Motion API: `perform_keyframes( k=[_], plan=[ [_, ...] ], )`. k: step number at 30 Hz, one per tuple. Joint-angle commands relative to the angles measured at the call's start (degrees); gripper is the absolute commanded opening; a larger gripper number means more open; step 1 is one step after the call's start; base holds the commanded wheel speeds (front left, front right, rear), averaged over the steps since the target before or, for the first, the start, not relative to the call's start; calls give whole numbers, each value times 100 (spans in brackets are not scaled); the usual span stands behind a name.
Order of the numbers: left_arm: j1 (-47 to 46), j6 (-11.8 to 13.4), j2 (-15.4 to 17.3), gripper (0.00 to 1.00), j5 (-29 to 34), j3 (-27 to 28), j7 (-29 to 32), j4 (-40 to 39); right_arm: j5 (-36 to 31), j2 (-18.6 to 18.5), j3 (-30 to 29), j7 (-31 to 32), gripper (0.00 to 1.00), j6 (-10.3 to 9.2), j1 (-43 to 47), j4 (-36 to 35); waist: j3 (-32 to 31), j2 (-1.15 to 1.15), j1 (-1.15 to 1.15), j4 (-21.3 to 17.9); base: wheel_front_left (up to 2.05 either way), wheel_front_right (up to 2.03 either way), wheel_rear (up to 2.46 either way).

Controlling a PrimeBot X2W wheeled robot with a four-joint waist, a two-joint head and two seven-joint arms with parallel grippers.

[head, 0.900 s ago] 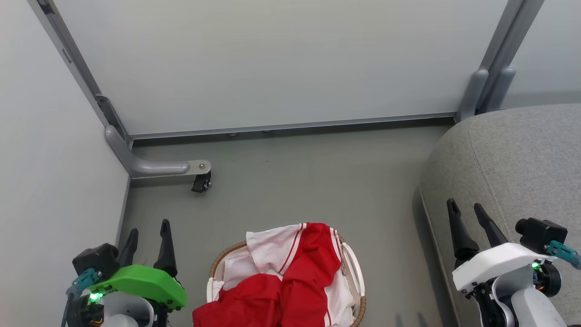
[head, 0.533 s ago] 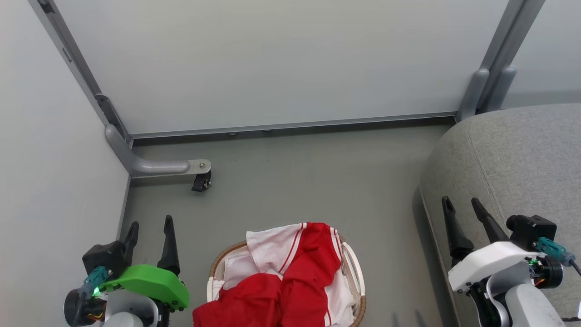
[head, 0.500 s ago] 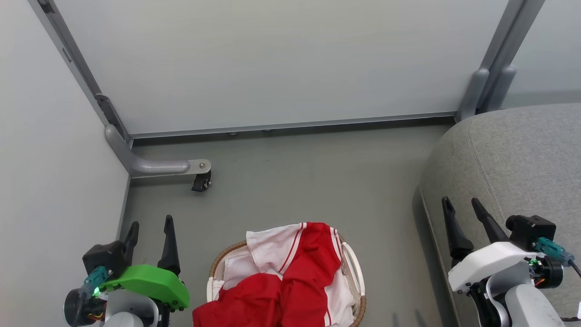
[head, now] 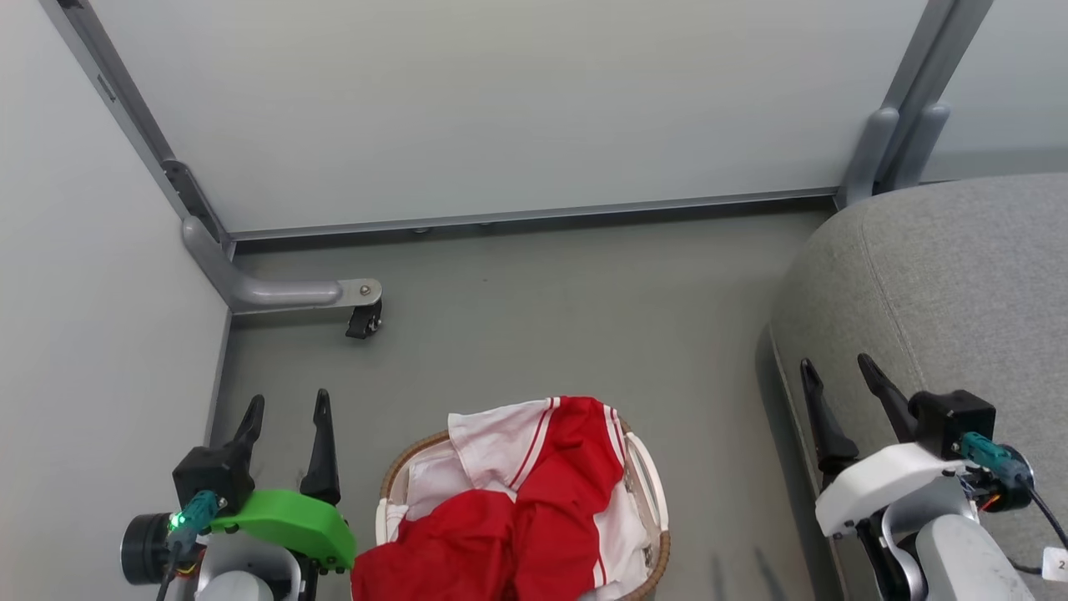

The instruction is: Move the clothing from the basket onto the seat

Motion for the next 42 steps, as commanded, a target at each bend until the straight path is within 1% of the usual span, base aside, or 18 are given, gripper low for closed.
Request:
perform_keyframes(
  k=[1,5,11,18,23,28,33,38,42],
  plan=[
    [-213,-93,-22,100,152,21,-64,-44,-206,-32,25,-62,100,0,-198,-75,207,0,0,-36,0,0,0],
    [-346,-260,-89,100,305,57,-109,53,-457,-12,64,-111,100,-1,-387,-141,555,0,0,-85,0,0,0],
    [-716,-597,-208,100,560,108,-175,304,-875,77,113,-180,100,-1,-789,-351,1281,0,0,-226,0,0,0],
    [-1314,-821,-200,100,959,-19,-257,572,-1364,155,289,-267,100,-1,-1269,-612,2164,0,0,-444,0,0,0],
    [-1677,-894,-114,100,1110,-151,-310,787,-1632,210,362,-325,100,-1,-1574,-861,2793,0,0,-669,0,0,0],
    [-2005,-916,-9,100,1292,-341,-359,983,-1855,242,459,-367,100,-1,-1802,-1118,3381,0,0,-869,0,0,0],
    [-2337,-919,-8,100,1311,-599,-425,1264,-1968,248,698,-418,100,-1,-1929,-1321,3955,0,0,-1045,0,0,0],
    [-2634,-918,57,100,1472,-822,-468,1777,-2079,244,778,-462,100,-2,-1995,-1502,4450,0,0,-1203,0,0,0],
    [-2839,-918,98,100,1381,-974,-449,2223,-1938,241,828,-462,100,-2,-1976,-1547,4657,0,0,-1314,0,0,0]
  ],
)
